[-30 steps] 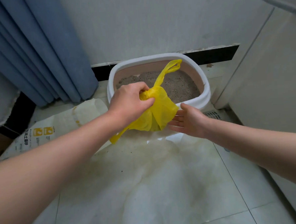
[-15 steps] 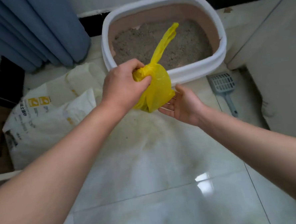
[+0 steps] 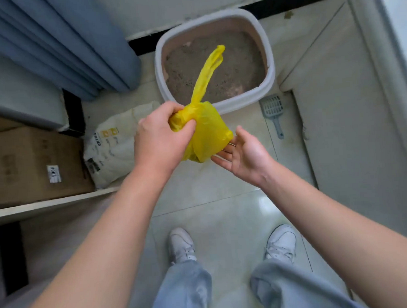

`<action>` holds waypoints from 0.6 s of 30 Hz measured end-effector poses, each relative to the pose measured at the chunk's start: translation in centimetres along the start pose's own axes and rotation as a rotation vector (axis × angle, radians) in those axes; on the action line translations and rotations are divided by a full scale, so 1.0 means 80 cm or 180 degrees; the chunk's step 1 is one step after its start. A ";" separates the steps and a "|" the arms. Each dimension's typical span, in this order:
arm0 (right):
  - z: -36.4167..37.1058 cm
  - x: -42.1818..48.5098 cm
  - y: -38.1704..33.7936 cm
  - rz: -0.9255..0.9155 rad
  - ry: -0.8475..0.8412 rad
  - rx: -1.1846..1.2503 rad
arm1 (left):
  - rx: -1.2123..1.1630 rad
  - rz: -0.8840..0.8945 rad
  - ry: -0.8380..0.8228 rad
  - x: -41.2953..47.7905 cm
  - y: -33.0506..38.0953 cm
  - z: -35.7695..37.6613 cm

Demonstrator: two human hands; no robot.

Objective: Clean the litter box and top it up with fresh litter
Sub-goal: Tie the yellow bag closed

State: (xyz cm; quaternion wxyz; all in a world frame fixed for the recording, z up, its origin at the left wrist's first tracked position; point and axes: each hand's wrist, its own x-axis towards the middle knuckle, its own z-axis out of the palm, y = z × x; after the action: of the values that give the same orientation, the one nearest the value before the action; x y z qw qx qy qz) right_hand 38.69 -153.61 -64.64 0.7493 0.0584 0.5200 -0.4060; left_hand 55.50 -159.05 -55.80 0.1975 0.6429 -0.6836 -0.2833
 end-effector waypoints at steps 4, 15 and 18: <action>0.060 -0.109 -0.054 -0.0091 -0.0040 0.0154 | -0.0105 0.0028 0.0050 -0.014 0.101 -0.095; 0.217 -0.384 -0.156 -0.0553 -0.0318 0.0504 | -0.0371 0.0523 0.0295 -0.040 0.317 -0.360; 0.252 -0.454 -0.167 -0.0740 -0.0364 0.0527 | -0.0529 0.0617 0.0360 -0.059 0.350 -0.430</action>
State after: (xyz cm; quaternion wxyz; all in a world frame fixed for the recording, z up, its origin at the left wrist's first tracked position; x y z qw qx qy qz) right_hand 39.80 -152.85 -21.01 0.7182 0.0361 0.4444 -0.5342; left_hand 56.34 -158.65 -11.20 0.3146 0.5703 -0.7045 -0.2819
